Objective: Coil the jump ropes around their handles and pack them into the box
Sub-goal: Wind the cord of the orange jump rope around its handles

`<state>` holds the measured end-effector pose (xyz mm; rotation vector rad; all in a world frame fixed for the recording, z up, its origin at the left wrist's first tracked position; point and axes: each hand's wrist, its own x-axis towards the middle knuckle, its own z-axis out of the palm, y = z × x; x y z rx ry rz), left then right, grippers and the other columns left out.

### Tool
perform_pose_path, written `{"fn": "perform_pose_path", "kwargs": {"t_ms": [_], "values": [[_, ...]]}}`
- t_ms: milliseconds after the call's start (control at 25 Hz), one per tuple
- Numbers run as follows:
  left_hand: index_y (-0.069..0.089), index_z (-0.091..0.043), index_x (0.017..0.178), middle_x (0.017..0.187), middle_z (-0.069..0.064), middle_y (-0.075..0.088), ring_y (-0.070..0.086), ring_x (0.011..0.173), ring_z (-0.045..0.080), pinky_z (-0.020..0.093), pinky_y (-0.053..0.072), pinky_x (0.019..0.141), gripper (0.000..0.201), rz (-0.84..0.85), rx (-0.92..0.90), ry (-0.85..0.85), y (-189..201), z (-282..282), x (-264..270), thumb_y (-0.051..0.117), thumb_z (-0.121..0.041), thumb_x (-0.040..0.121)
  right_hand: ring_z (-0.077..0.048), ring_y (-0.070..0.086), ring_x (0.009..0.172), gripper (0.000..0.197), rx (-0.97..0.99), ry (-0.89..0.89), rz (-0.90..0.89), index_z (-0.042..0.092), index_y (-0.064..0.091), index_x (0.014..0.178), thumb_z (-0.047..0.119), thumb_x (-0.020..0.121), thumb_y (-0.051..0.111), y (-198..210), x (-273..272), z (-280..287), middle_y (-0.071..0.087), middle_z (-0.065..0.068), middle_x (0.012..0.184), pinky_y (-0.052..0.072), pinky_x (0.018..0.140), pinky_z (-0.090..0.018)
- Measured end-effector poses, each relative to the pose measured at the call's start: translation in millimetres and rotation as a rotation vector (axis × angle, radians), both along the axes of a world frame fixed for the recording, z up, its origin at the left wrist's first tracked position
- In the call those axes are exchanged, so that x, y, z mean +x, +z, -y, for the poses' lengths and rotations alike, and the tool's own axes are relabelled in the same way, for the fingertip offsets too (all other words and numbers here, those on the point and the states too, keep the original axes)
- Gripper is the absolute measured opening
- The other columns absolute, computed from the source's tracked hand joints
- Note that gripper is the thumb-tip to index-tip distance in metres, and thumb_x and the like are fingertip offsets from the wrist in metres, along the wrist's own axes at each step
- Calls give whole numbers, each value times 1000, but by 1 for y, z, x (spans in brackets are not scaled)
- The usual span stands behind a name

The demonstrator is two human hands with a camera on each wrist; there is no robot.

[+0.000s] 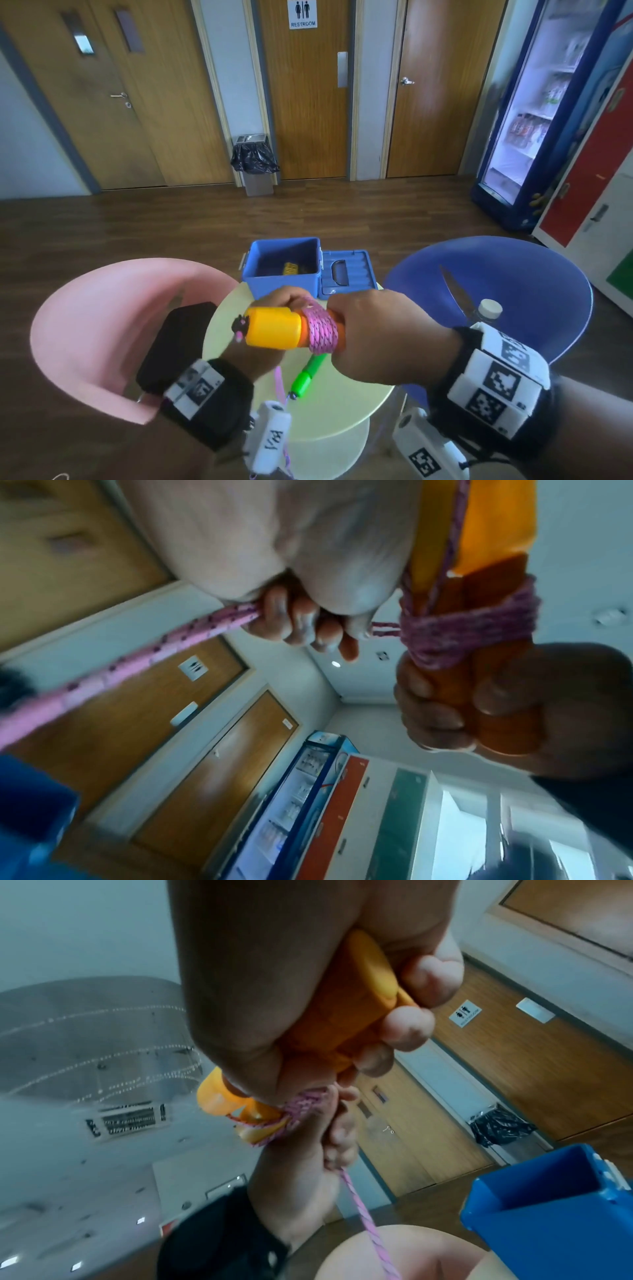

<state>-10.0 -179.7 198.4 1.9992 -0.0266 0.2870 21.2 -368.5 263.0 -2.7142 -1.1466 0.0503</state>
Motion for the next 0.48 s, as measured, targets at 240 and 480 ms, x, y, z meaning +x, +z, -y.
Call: {"fn": "perform_pose_path", "kwargs": {"t_ms": [240,480], "values": [[68,-30,87,79,-15,65,61,72,7,23,46,65,28,292,579,-146,56,-45,-9,56,-54,91,-22,58,72,21,-356,61,136,25,52,98,34,79,54,-2,19,17,54,6,78,43,62,-29],[63,-27,75,59,-14,58,51,52,0,10,35,52,20,221,465,-176,37,12,-47,66,-42,87,-23,51,69,38,-139,-207,223,40,44,117,36,81,57,15,70,23,53,9,77,35,60,-28]]}}
